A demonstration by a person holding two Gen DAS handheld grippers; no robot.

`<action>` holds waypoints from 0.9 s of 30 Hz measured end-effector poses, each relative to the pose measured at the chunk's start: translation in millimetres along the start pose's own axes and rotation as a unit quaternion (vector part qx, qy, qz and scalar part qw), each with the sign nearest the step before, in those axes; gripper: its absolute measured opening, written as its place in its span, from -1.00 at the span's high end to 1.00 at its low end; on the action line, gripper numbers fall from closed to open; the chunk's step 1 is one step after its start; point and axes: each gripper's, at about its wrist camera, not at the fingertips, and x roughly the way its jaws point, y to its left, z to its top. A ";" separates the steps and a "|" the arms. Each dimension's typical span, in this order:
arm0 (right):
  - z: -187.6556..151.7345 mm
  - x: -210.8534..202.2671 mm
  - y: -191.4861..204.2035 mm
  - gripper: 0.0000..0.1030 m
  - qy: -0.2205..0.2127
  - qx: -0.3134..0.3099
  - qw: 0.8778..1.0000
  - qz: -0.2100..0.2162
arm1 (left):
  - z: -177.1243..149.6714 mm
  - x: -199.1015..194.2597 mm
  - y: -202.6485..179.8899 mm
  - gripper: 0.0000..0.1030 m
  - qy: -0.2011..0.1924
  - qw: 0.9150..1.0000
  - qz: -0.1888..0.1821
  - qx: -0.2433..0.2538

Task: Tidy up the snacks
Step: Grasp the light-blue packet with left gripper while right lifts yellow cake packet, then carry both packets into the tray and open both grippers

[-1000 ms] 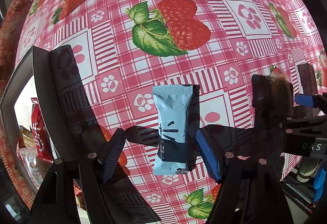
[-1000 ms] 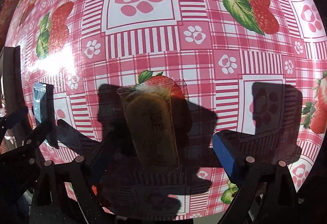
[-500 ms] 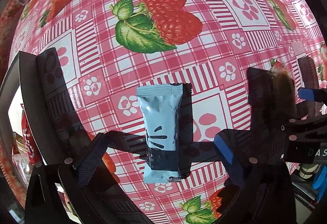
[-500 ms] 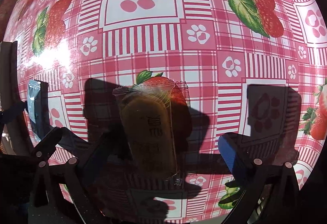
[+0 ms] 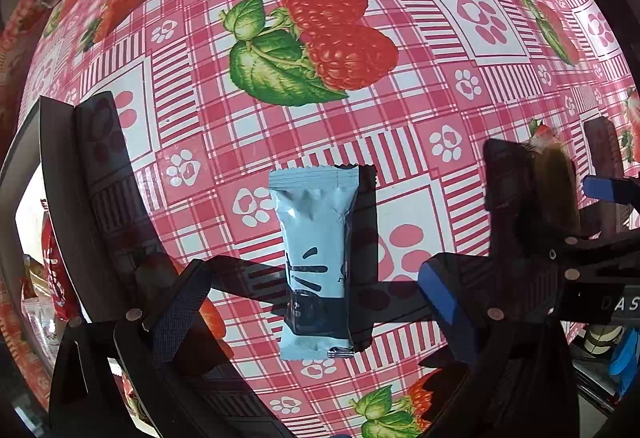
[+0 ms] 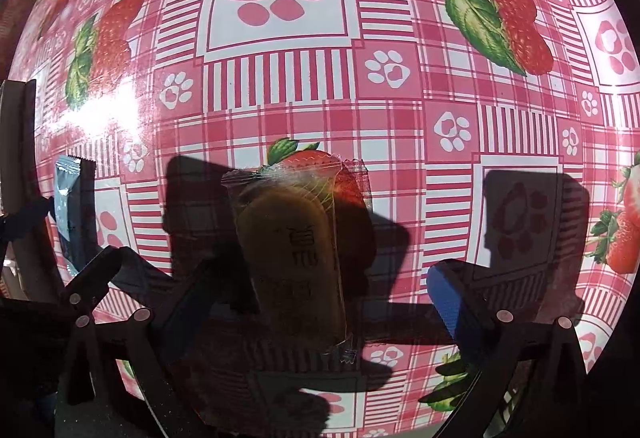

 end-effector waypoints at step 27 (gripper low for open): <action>2.3 -92.2 130.8 0.27 -0.044 -0.153 0.981 0.111 | -48.6 -99.8 99.0 0.51 -0.076 0.990 -0.031 -0.113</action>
